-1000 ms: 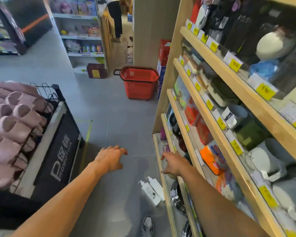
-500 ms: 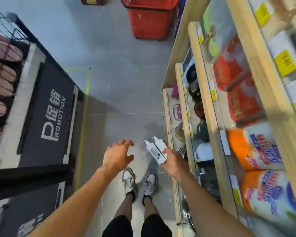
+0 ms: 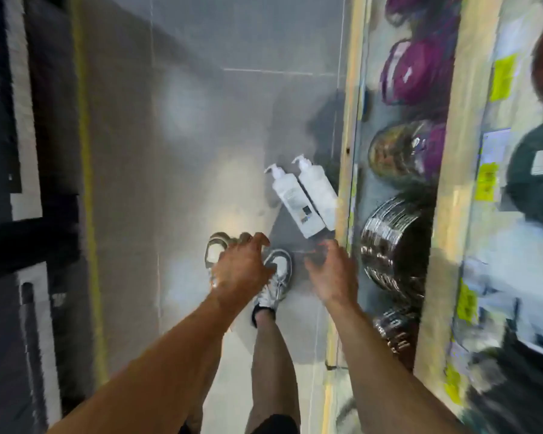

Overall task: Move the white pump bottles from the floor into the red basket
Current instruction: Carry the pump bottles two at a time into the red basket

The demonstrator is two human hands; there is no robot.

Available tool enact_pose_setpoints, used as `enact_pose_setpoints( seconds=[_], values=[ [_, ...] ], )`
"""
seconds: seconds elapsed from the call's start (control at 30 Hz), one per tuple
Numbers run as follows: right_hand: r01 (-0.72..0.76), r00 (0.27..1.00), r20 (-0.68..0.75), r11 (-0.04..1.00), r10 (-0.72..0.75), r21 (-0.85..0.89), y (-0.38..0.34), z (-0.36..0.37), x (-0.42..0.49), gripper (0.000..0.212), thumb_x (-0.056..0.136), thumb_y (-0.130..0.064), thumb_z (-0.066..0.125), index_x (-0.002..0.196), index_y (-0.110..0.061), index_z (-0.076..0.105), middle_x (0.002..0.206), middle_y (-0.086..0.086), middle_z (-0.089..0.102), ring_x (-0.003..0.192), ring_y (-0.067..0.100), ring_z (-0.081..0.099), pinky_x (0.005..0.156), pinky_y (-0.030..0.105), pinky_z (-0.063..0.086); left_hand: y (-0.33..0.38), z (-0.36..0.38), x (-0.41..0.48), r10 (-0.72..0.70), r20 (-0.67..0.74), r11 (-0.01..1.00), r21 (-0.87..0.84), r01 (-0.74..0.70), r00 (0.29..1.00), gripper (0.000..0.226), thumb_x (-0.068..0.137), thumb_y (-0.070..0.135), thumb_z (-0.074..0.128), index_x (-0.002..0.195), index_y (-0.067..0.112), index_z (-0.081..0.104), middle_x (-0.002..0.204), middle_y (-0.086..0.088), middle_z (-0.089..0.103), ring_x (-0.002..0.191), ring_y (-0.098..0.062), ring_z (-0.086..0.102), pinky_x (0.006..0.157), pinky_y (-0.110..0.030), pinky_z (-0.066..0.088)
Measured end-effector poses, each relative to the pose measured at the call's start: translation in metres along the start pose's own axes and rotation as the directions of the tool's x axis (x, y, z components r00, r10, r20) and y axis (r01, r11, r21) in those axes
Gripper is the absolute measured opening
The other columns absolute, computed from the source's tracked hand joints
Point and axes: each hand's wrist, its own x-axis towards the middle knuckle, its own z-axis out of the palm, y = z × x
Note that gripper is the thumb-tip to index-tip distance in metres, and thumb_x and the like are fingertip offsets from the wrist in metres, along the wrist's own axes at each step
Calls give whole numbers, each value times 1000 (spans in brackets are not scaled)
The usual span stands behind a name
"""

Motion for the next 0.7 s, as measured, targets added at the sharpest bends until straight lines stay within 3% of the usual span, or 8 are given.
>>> enact_pose_setpoints(
  seconds=[0.07, 0.13, 0.27, 0.4, 0.5, 0.6, 0.7],
  values=[
    [5, 995, -99, 1000, -5, 3, 14, 29, 61, 40, 94, -33, 69, 130, -22, 57, 130, 7, 61, 120, 33, 55, 86, 39, 46, -7, 35, 65, -29, 33, 999, -34, 30, 999, 48, 85, 45, 71, 128, 29, 56, 126, -3, 59, 117, -28, 55, 93, -39, 50],
    [48, 980, -195, 998, -40, 37, 23, 56, 121, 43, 93, -30, 70, 132, -19, 57, 131, 9, 59, 122, 33, 54, 90, 40, 44, -10, 62, 128, -115, 88, 972, -194, 131, 989, 50, 83, 49, 72, 126, 28, 56, 123, -5, 63, 110, -28, 61, 92, -38, 52],
    [119, 943, -308, 992, -125, -38, 33, 98, 227, 55, 93, -25, 70, 143, -14, 50, 138, 15, 53, 129, 36, 46, 99, 39, 36, 7, 108, 236, -299, 105, 796, -521, 309, 948, 72, 82, 55, 73, 136, 15, 48, 128, -11, 62, 112, -32, 64, 94, -38, 52],
    [105, 900, -403, 980, -165, -167, 37, 132, 286, 78, 84, -24, 77, 152, -8, 41, 140, 20, 51, 129, 40, 47, 108, 46, 36, 34, 148, 292, -465, -8, 651, -681, 335, 885, 73, 69, 62, 77, 123, 21, 49, 114, -1, 61, 114, -27, 61, 90, -34, 49],
    [96, 866, -476, 985, -154, -142, 38, 142, 296, 81, 84, -29, 77, 153, -7, 41, 140, 21, 53, 127, 40, 49, 106, 48, 40, 55, 166, 309, -570, 29, 519, -762, 387, 821, 95, 67, 52, 81, 139, 10, 35, 134, -9, 50, 123, -32, 52, 94, -39, 43],
    [107, 855, -489, 981, -174, -162, 38, 142, 293, 73, 83, -36, 75, 147, -11, 48, 134, 17, 56, 119, 38, 51, 97, 47, 42, 55, 168, 315, -559, -45, 564, -752, 340, 828, 95, 66, 45, 82, 138, 6, 31, 137, -12, 44, 125, -36, 49, 98, -43, 44],
    [46, 888, -447, 987, -112, -156, 28, 139, 288, 77, 78, -44, 78, 144, -15, 48, 128, 15, 57, 116, 37, 52, 91, 45, 44, 36, 155, 315, -476, -198, 740, -617, 269, 857, 90, 66, 45, 81, 135, 9, 36, 134, -10, 48, 122, -36, 51, 95, -46, 46]
  ],
)
